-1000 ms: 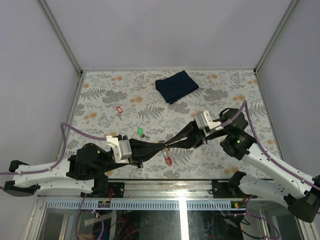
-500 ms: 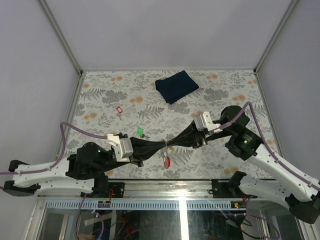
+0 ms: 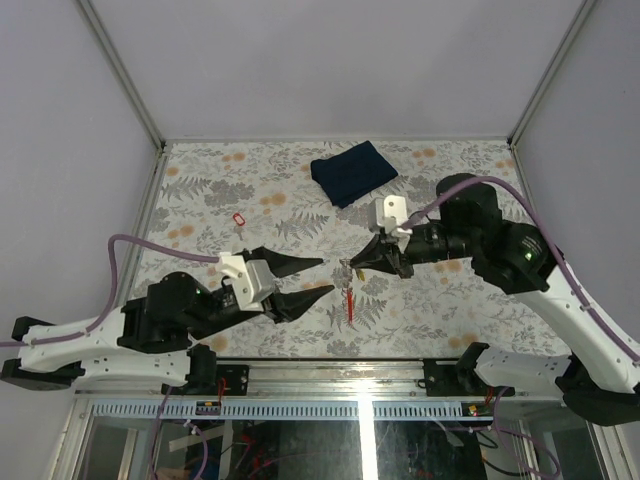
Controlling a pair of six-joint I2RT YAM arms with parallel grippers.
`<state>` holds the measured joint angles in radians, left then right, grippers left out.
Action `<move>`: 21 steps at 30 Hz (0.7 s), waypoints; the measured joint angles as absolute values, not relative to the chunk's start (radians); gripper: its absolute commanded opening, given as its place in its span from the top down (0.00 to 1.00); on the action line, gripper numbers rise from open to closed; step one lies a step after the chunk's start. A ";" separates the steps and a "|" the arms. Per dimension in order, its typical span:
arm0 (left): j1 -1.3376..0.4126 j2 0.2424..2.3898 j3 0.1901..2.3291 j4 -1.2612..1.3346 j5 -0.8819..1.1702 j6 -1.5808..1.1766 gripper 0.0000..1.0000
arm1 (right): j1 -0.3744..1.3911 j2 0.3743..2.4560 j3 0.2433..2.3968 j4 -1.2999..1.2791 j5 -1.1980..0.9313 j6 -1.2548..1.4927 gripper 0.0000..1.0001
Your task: Put the keys on the keyring
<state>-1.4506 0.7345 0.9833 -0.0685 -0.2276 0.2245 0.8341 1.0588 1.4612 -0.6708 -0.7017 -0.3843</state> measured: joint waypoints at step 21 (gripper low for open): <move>-0.807 0.911 0.983 -0.252 0.378 0.052 0.37 | 0.834 1.187 1.525 -1.000 -0.381 -0.263 1.00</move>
<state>-0.8066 0.9112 0.9829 -0.2523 0.3779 0.0517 0.8341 1.1873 1.5253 -1.0000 -0.3813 -0.2630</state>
